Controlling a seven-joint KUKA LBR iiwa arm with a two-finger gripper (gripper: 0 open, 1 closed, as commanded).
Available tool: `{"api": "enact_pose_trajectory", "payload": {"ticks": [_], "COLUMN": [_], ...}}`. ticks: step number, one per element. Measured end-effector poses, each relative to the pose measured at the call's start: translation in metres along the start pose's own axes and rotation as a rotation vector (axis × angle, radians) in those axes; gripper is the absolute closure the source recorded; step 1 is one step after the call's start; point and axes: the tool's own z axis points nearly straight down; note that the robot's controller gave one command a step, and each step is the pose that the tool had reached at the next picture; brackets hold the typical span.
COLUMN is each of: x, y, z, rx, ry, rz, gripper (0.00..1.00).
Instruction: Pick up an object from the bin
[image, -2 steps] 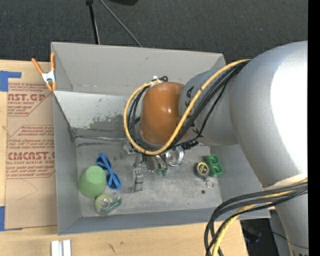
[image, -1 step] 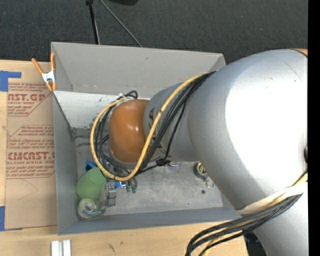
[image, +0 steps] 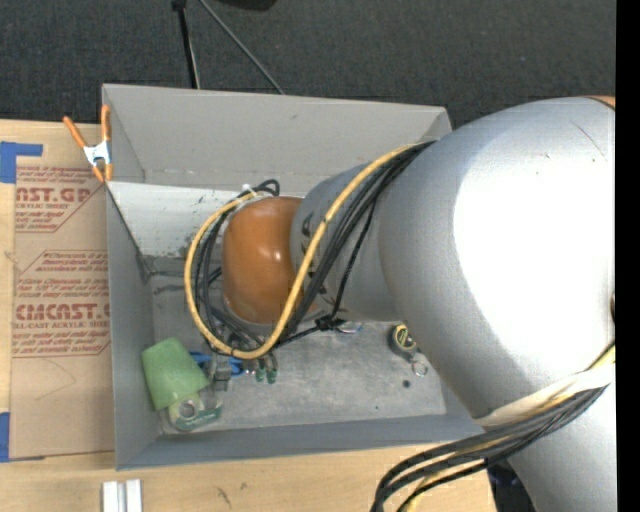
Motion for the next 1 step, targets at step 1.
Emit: {"api": "enact_pose_trajectory", "payload": {"ticks": [1], "x": [-0.0189], "y": [0.0151], "z": [-0.1579], "rx": [-0.001], "ry": [-0.008], "rz": [-0.067], "gripper": [1.00]}}
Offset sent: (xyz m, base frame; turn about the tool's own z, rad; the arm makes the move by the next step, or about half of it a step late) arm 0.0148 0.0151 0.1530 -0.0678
